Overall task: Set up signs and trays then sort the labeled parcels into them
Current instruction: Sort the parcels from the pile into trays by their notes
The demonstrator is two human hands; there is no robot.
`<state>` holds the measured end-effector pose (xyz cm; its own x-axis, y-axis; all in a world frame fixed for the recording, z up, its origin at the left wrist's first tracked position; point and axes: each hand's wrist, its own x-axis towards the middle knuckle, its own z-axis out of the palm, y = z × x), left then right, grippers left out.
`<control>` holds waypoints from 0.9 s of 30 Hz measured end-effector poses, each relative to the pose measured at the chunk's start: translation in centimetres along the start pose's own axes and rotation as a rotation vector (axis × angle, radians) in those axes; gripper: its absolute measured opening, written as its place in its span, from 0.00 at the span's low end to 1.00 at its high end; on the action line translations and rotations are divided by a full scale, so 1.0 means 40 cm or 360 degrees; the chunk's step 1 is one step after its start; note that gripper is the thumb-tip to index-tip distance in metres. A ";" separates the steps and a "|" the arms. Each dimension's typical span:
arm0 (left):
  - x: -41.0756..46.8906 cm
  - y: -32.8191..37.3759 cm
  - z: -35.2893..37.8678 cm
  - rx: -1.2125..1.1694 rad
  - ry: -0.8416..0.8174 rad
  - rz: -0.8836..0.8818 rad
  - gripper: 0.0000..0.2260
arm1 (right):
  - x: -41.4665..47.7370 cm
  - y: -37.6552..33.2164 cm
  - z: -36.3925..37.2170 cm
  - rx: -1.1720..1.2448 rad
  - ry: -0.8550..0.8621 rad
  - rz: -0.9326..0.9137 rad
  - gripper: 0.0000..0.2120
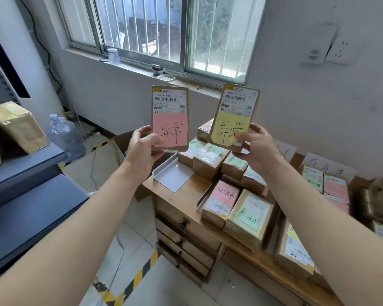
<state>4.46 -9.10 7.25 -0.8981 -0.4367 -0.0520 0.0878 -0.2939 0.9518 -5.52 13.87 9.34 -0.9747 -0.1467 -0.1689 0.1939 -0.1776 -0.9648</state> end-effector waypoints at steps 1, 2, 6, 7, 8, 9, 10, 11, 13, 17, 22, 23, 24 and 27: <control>0.025 0.000 -0.010 0.0010 0.0008 0.0002 0.21 | 0.022 0.002 0.006 0.0011 0.0025 -0.0032 0.24; 0.051 0.004 -0.018 0.0028 0.0009 0.0009 0.21 | 0.044 0.002 0.012 0.0029 0.0042 -0.0060 0.23; 0.141 0.020 -0.030 0.0114 -0.0053 0.0012 0.21 | 0.116 -0.003 0.037 0.0035 0.0066 -0.0092 0.21; 0.166 0.022 -0.031 0.0125 -0.0059 0.0005 0.21 | 0.136 -0.005 0.047 0.0042 0.0078 -0.0084 0.21; 0.190 0.023 -0.031 0.0122 -0.0065 -0.0002 0.21 | 0.155 -0.006 0.056 0.0043 0.0089 -0.0088 0.21; 0.214 0.022 -0.029 0.0118 -0.0080 -0.0011 0.21 | 0.170 -0.008 0.065 0.0036 0.0097 -0.0099 0.20; 0.236 0.020 -0.027 0.0115 -0.0104 -0.0029 0.21 | 0.182 -0.009 0.072 0.0030 0.0113 -0.0100 0.20; 0.255 0.018 -0.024 0.0115 -0.0132 -0.0049 0.21 | 0.189 -0.011 0.079 0.0028 0.0131 -0.0099 0.20; 0.285 0.011 -0.018 0.0121 -0.0188 -0.0082 0.20 | 0.199 -0.009 0.087 0.0024 0.0162 -0.0107 0.19; 0.344 -0.006 -0.023 0.0153 -0.0309 -0.0150 0.21 | 0.197 0.012 0.102 -0.0024 0.0280 -0.0101 0.18; 0.397 -0.035 -0.063 0.0231 -0.0482 -0.0311 0.21 | 0.156 0.081 0.157 -0.0027 0.0433 -0.0045 0.20; 0.406 -0.041 -0.078 0.0253 -0.0521 -0.0343 0.21 | 0.148 0.101 0.172 -0.0011 0.0471 -0.0027 0.21; 0.415 -0.047 -0.092 0.0269 -0.0552 -0.0375 0.21 | 0.141 0.121 0.185 0.0009 0.0496 -0.0002 0.22; 0.436 -0.068 -0.141 0.0299 -0.0627 -0.0494 0.21 | 0.120 0.192 0.221 0.0071 0.0563 0.0109 0.25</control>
<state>-9.01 -20.71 2.03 -0.9665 0.0095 -0.2565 -0.2538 -0.1855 0.9493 -7.72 3.19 2.90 -0.9359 0.1848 -0.2999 0.2574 -0.2222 -0.9404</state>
